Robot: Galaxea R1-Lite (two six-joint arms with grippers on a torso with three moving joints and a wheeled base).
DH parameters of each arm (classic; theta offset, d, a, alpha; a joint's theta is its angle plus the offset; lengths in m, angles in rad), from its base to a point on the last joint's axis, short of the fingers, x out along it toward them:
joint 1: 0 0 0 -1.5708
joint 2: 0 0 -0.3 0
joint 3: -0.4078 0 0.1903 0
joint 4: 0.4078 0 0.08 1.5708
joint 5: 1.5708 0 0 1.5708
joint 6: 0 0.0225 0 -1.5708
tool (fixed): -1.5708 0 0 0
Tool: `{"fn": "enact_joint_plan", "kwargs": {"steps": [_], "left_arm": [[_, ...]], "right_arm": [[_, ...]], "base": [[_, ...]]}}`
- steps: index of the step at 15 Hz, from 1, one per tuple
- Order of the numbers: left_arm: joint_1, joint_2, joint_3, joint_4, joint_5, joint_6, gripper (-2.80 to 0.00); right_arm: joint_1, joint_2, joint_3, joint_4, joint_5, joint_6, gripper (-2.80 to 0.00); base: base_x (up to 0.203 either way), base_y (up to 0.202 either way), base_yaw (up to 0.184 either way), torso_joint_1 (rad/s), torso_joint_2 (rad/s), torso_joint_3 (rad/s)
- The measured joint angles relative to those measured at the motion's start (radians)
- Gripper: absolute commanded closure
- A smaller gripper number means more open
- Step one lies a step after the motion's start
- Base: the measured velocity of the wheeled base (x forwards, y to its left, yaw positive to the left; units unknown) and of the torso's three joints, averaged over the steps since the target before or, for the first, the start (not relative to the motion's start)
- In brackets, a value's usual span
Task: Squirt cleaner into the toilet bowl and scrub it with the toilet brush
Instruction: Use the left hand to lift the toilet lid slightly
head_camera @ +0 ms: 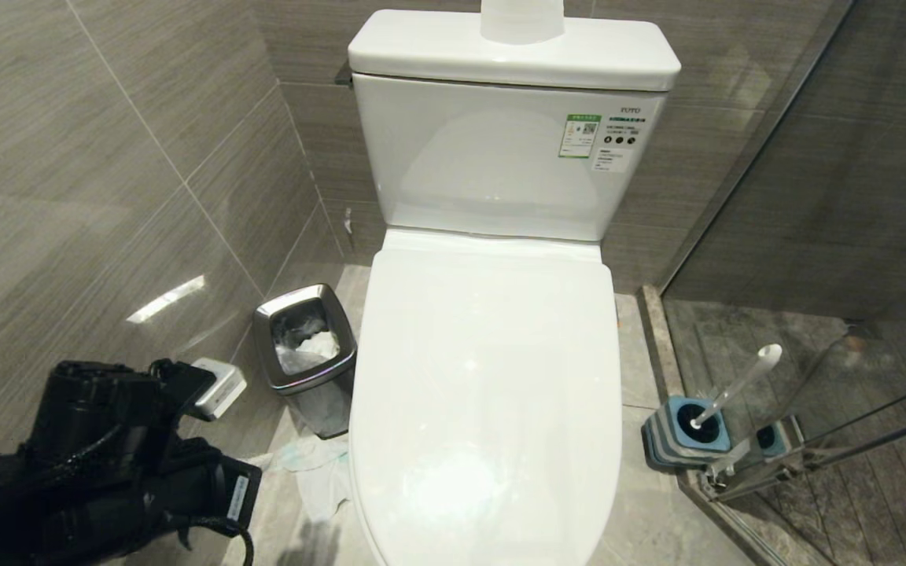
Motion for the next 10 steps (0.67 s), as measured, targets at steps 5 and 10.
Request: {"fn": "enact_joint_plan", "kwargs": {"steps": [5,10], "left_arm": [[-0.002,0.162,0.021,-0.246,-0.011,-0.172,0.00],[0.030,0.202,0.038,-0.290,-0.122,-0.425,0.00]], "right_arm": [[0.000,0.000,0.000,0.000,0.000,0.000,0.00],[0.000,0.000,0.000,0.000,0.000,0.000,0.00]], "base": [[0.000,0.000,0.000,0.000,0.00,0.000],[0.000,0.000,0.000,0.000,0.00,0.000]]}}
